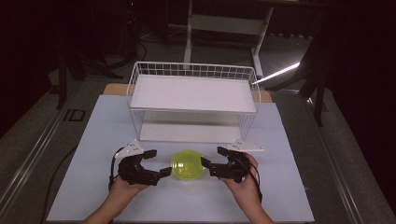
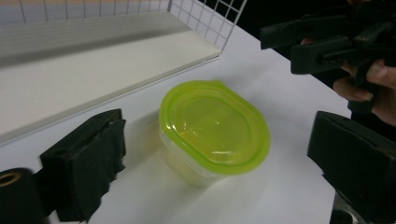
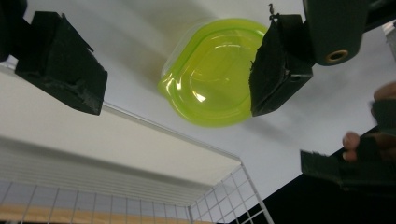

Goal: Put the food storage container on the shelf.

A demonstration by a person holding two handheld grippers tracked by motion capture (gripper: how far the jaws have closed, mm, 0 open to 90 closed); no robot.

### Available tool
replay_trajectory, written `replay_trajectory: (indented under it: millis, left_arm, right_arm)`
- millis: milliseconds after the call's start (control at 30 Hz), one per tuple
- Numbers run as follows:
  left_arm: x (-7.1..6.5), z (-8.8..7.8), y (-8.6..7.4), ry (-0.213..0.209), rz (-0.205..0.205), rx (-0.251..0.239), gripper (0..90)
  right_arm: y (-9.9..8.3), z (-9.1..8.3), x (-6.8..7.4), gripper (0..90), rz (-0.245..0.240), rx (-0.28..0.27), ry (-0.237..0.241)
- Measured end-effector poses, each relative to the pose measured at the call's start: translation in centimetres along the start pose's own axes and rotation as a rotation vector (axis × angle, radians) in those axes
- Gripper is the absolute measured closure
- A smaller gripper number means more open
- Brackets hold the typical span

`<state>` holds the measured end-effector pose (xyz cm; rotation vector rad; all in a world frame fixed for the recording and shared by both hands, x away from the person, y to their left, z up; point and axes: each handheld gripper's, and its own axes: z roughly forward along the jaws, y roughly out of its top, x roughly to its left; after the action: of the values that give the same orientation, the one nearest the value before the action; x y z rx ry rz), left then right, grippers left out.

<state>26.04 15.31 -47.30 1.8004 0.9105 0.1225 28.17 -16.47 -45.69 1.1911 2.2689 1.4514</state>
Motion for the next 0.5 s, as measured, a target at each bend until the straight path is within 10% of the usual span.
replay_trajectory:
  millis: [500]
  left_arm:
    - [1.0, 3.5, -1.3, 0.104, -0.153, 0.139, 35.1]
  right_arm:
    - [-1.7, 3.4, -0.8, 43.7, 0.064, 0.107, -0.026]
